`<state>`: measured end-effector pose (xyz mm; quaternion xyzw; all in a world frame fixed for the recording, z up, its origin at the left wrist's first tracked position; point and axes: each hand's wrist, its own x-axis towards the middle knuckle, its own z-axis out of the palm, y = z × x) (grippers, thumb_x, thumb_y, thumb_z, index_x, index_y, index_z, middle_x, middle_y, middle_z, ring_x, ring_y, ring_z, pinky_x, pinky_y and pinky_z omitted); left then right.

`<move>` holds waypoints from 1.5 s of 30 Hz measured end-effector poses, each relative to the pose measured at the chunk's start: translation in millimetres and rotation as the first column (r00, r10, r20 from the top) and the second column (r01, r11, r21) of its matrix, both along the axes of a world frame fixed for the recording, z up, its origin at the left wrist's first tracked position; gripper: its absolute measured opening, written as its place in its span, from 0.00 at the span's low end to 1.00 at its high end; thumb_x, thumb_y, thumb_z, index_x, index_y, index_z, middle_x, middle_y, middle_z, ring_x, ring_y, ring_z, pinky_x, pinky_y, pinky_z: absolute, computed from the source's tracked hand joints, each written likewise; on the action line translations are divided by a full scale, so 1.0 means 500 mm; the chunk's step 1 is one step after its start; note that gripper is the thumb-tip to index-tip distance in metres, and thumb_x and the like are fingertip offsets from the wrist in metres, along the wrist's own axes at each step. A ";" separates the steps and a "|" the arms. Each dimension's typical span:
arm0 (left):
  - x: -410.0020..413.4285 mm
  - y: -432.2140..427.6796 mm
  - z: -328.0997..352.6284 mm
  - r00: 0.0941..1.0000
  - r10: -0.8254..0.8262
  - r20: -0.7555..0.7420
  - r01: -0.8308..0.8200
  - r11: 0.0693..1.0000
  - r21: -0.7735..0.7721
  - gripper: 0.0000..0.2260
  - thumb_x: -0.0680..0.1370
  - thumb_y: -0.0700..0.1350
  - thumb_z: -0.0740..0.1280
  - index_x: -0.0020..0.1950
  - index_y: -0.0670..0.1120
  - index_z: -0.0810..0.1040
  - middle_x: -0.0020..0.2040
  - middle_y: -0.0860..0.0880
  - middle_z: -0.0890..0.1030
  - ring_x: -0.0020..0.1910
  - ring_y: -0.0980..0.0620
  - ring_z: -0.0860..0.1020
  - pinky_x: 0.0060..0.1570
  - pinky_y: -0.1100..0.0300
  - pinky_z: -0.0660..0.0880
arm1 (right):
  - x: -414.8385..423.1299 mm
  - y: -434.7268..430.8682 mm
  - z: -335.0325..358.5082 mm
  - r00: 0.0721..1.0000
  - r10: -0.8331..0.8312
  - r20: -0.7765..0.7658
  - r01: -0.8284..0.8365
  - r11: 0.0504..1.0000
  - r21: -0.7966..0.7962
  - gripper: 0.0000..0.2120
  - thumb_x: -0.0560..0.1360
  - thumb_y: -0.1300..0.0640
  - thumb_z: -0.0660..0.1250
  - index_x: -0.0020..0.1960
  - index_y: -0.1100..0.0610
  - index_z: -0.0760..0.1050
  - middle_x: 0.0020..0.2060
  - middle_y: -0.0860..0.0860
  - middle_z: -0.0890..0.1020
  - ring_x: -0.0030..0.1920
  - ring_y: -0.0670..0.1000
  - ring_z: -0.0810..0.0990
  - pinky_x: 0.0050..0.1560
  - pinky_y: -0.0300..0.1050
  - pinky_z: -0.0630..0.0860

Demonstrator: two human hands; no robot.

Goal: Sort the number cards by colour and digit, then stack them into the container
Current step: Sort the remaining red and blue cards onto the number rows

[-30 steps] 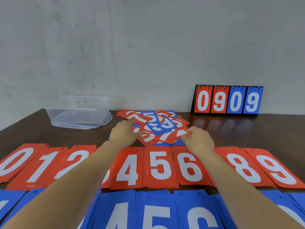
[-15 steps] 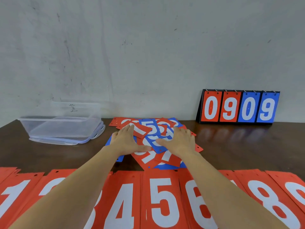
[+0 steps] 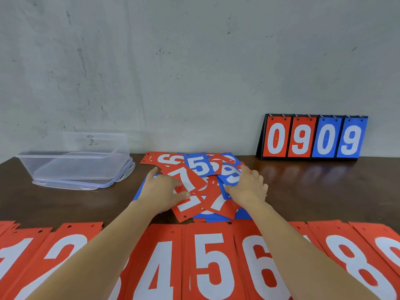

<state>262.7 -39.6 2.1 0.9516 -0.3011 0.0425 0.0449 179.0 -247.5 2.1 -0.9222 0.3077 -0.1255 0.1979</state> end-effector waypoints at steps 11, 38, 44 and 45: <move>0.022 0.001 0.000 0.946 0.221 -0.237 -0.286 0.912 -0.294 0.47 0.67 0.71 0.68 0.78 0.46 0.58 0.73 0.48 0.69 0.71 0.47 0.68 0.71 0.46 0.63 | -0.038 -0.055 0.024 0.995 -0.037 -0.089 0.060 0.962 0.267 0.56 0.63 0.49 0.80 0.78 0.53 0.47 0.70 0.58 0.60 0.70 0.59 0.63 0.67 0.55 0.67; -0.018 -0.054 0.037 0.949 0.045 -0.312 -0.249 0.715 -0.654 0.46 0.73 0.34 0.72 0.80 0.51 0.45 0.77 0.44 0.57 0.74 0.45 0.62 0.65 0.53 0.69 | -0.037 -0.090 0.017 0.928 -0.171 0.331 0.013 0.903 0.429 0.05 0.79 0.55 0.64 0.52 0.54 0.69 0.50 0.52 0.78 0.50 0.54 0.80 0.52 0.58 0.80; -0.046 -0.052 0.071 0.941 0.033 -0.337 -0.296 0.563 -0.771 0.39 0.76 0.30 0.63 0.80 0.49 0.46 0.70 0.45 0.70 0.64 0.46 0.74 0.51 0.57 0.74 | -0.084 -0.084 0.060 0.888 -0.173 0.427 -0.047 0.888 0.457 0.07 0.77 0.63 0.66 0.54 0.60 0.74 0.49 0.53 0.80 0.45 0.50 0.79 0.35 0.43 0.76; -0.052 -0.051 0.076 0.940 0.022 -0.342 -0.299 0.542 -0.785 0.36 0.77 0.30 0.62 0.79 0.49 0.48 0.67 0.45 0.74 0.60 0.46 0.76 0.49 0.57 0.74 | -0.094 -0.082 0.067 0.885 -0.169 0.435 -0.050 0.892 0.449 0.07 0.76 0.63 0.67 0.54 0.61 0.74 0.50 0.53 0.80 0.46 0.50 0.79 0.34 0.41 0.74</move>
